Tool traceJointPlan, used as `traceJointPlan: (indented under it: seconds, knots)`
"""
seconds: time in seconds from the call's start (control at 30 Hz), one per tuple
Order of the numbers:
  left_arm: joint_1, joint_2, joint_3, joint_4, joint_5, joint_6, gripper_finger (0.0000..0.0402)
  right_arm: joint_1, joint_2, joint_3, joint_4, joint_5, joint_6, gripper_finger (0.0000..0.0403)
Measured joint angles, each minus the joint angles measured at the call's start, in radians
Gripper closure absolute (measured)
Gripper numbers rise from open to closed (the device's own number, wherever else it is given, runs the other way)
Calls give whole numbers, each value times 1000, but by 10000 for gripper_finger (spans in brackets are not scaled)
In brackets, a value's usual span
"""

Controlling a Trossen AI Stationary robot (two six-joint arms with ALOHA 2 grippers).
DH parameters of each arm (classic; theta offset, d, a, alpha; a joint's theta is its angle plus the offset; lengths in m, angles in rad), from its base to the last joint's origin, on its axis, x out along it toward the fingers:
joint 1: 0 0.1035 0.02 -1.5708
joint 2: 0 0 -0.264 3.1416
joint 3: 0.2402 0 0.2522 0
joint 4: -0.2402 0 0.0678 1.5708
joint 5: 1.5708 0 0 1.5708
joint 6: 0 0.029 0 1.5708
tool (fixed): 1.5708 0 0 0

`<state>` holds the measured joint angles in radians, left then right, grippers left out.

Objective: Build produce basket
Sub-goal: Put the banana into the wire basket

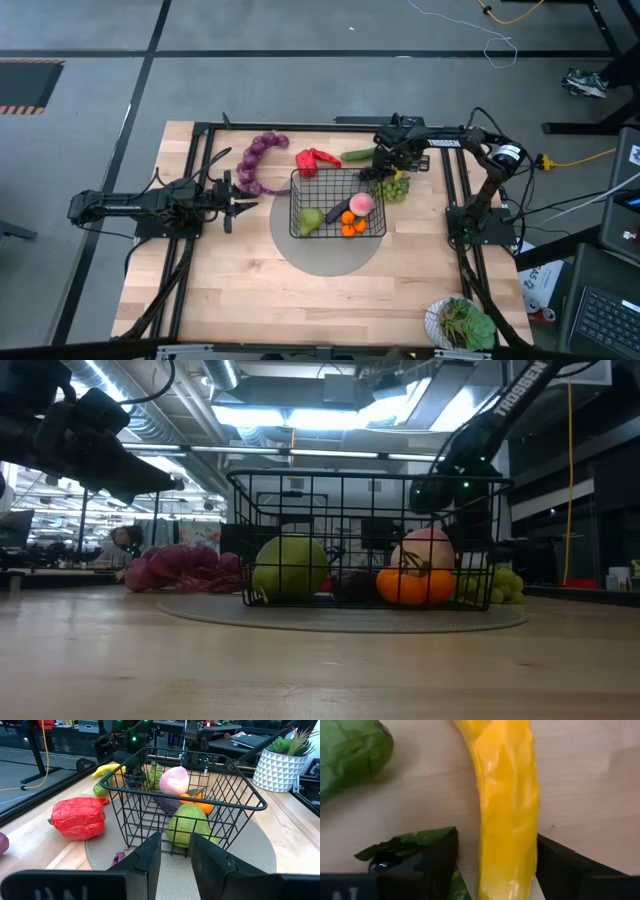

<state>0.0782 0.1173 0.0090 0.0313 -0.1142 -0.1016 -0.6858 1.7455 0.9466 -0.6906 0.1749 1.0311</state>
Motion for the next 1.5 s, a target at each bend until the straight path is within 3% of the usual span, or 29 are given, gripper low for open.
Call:
traceJointPlan:
  seconds: [0.2, 0.4, 0.43, 0.77, 1.1, 1.23, 1.5]
  knots:
    - [0, 0, 0, 0, 0, 0, 305, -23, -3, -40, 39, -44, -66, 185]
    - [0, 0, 0, 0, 0, 0, 305, -25, 6, 16, 24, -45, -128, 291]
    - [0, 0, 0, 0, 0, 0, 305, -25, 9, 27, 22, -44, -140, 294]
    - [0, 0, 0, 0, 0, 0, 305, -30, 10, 201, 23, 32, -307, 294]
    - [0, 0, 0, 0, 0, 0, 305, 15, 9, 409, -32, 36, -461, 294]
    - [0, 0, 0, 0, 0, 0, 305, 53, 6, 507, -39, -5, -549, 294]
    - [0, 0, 0, 0, 0, 0, 305, 164, 6, 688, -40, -198, -750, 294]
